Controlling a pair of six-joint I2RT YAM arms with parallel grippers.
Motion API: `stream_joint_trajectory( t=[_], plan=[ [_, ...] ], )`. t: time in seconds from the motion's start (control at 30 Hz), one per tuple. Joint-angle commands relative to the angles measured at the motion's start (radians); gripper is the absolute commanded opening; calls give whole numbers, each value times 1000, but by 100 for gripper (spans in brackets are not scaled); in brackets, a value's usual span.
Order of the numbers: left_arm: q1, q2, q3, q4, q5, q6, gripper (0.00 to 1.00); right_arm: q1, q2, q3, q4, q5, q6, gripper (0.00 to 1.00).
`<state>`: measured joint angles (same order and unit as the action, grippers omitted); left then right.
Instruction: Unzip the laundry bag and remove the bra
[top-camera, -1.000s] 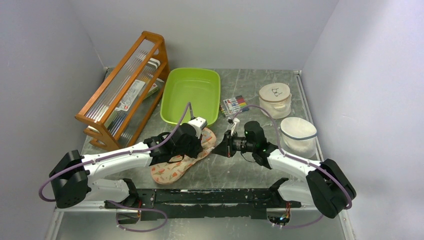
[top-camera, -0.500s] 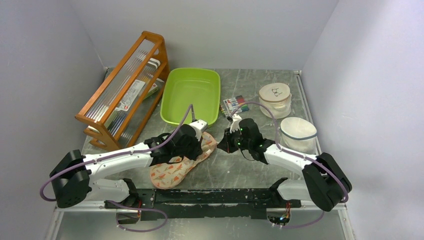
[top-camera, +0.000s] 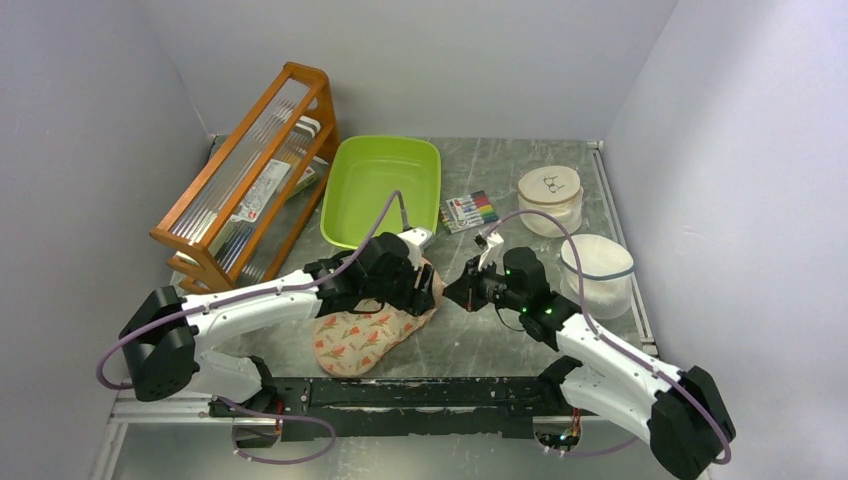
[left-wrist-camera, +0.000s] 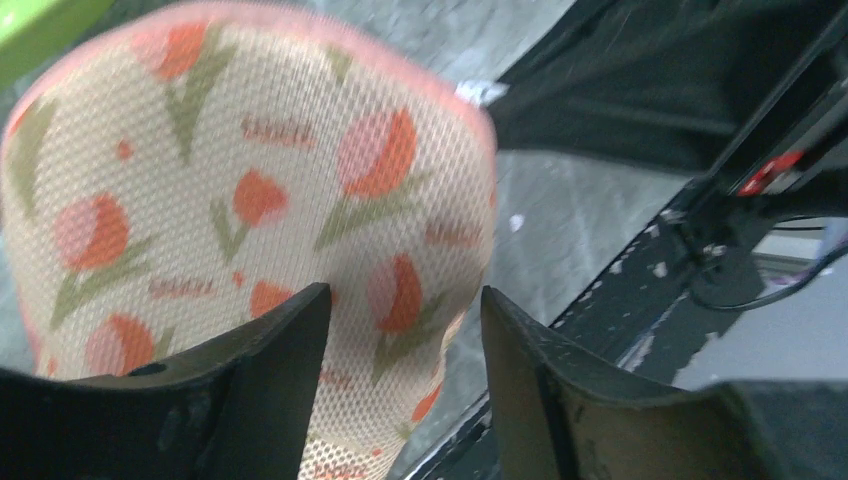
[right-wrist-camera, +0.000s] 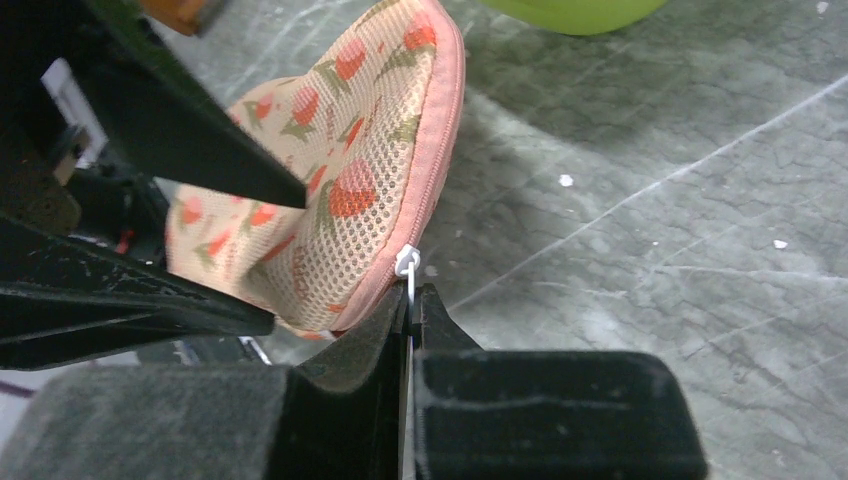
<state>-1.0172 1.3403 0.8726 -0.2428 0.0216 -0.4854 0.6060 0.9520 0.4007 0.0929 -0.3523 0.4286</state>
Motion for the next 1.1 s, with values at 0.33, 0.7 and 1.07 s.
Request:
stream_joint_trajectory(
  t=[0.33, 0.7, 1.07],
  plan=[
    [-124, 180, 289, -139, -123, -39, 47, -2, -193, 48, -163, -32, 28, 0],
    [-124, 149, 298, -162, -149, 41, 13, -5, -222, 25, -211, 147, 53, 0],
    [-124, 64, 247, -153, -72, 91, 7, -330, 94, 47, 25, -76, 10, 0]
  ],
)
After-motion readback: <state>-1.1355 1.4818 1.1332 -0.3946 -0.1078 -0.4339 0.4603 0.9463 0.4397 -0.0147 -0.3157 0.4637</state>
